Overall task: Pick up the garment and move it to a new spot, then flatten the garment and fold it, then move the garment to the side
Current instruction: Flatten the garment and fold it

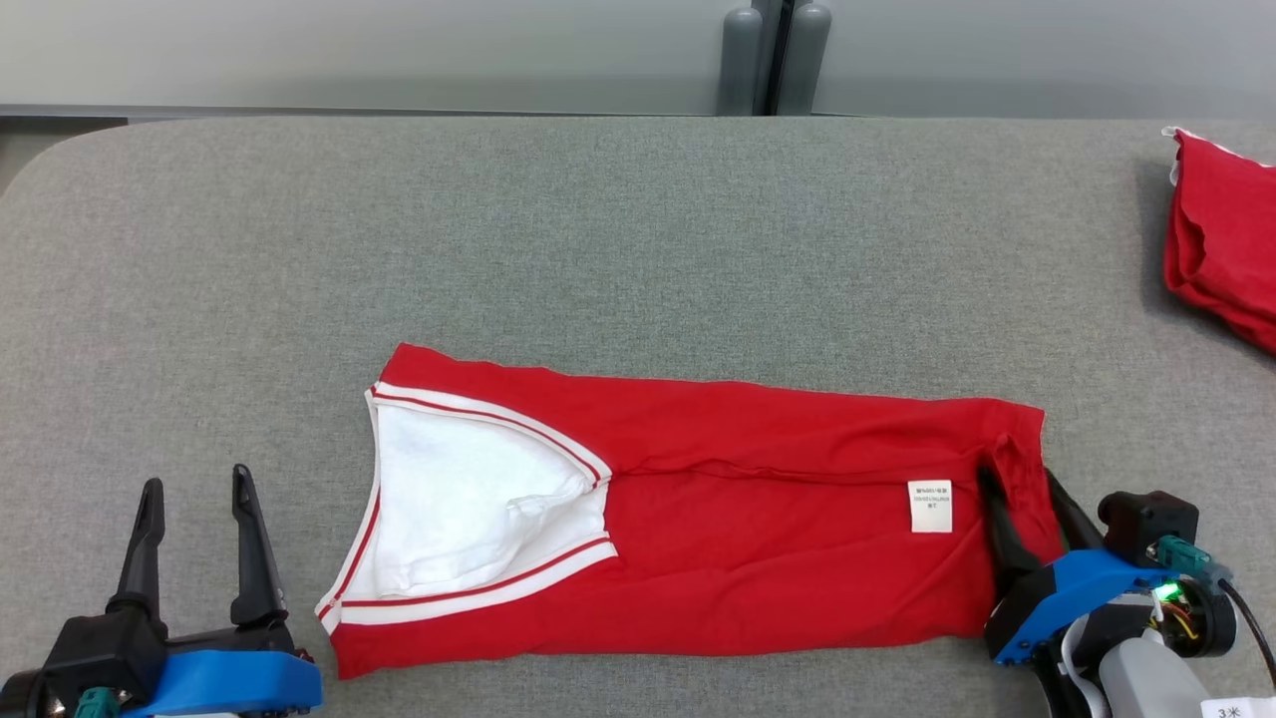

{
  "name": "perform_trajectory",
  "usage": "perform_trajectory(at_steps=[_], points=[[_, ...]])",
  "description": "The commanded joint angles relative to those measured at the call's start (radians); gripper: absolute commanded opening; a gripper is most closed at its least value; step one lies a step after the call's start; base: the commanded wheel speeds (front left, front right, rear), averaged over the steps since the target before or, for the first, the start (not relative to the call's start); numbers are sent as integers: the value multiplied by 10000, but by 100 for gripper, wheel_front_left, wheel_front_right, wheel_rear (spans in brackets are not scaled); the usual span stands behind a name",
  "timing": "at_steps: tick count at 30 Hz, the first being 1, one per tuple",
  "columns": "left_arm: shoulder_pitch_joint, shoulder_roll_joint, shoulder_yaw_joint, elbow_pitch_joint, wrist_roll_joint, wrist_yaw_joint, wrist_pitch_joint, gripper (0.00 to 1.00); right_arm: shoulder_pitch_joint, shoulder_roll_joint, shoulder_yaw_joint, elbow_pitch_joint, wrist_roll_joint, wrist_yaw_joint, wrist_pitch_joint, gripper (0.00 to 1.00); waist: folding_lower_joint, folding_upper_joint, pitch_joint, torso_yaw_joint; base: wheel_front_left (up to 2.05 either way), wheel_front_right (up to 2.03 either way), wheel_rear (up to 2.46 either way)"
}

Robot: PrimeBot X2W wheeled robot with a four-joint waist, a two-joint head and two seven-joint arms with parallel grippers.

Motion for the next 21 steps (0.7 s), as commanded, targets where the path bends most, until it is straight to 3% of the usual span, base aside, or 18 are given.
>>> perform_trajectory(at_steps=[1, 2, 8, 17, 21], points=[[-48, -18, 41, 55, 100, -31, -23, 100, 319, 163, 175, 175, 139, 10, 7, 20, 0, 0, 0, 0, 0, 0, 0], [-92, -21, 51, 67, 143, -32, -23, 100, 362, 197, 234, 166, 213, 14, -36, 0, 0, 0, -4, -1, 0, 0, 0], [-39, -25, 68, 78, 234, 71, -23, 100, 346, 34, 232, 63, 646, 4, -356, 0, 0, 0, -138, -133, 0, 0, 0], [230, -23, -150, -41, 350, 193, -23, 100, -238, -1170, -1078, 346, 756, 2, -379, 0, 0, 0, -528, -350, 0, 0, 0], [302, -22, -95, -12, 366, 155, -23, 100, -409, -1420, -1324, 342, 499, 4, -51, 0, 0, 0, -647, -447, 0, 0, 0]])
